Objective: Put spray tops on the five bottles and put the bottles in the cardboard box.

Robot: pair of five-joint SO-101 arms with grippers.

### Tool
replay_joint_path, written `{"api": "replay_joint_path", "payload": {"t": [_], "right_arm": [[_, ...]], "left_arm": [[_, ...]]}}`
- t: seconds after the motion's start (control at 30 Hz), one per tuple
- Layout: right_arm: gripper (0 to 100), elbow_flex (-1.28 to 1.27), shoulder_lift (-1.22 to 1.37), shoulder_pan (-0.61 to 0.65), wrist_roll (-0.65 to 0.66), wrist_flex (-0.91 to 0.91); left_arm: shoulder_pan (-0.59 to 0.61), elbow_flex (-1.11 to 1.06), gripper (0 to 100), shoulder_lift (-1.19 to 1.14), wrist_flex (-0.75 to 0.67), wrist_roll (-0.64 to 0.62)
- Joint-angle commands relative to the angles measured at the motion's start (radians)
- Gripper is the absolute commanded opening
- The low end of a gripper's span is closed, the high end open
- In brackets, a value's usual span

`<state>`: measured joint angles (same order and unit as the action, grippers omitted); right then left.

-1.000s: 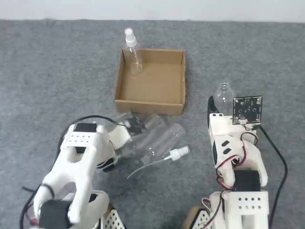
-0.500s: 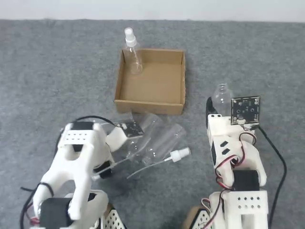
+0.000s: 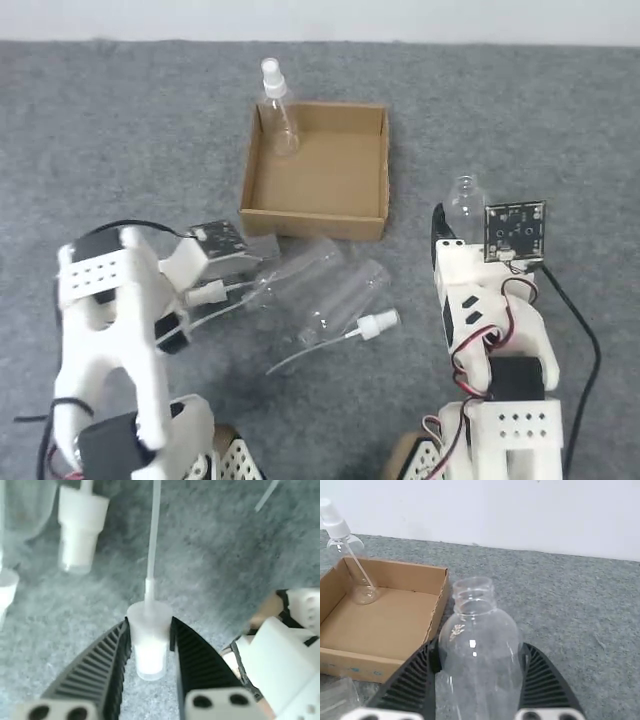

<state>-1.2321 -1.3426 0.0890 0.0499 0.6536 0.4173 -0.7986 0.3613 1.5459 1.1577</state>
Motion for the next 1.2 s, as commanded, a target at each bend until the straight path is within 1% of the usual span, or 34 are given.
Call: {"api": "replay_joint_path", "payload": {"t": [0.0, 0.33, 0.43, 0.73, 1.17], "right_arm": [[5.4, 0.006, -0.019, 0.007, 0.002, -0.025], [5.4, 0.006, -0.016, 0.007, 0.002, -0.025], [5.4, 0.006, -0.013, 0.008, 0.002, -0.025], [5.4, 0.006, -0.012, 0.008, 0.002, -0.025], [5.4, 0.006, -0.012, 0.008, 0.002, -0.025]], "left_arm": [[0.069, 0.051, 5, -0.002, 0.015, 0.064], [0.241, 0.053, 5, -0.002, 0.009, 0.203], [0.292, 0.062, 5, -0.002, 0.009, 0.227], [0.416, 0.119, 5, -0.002, 0.009, 0.242], [0.519, 0.116, 4, -0.003, 0.009, 0.236]]}}
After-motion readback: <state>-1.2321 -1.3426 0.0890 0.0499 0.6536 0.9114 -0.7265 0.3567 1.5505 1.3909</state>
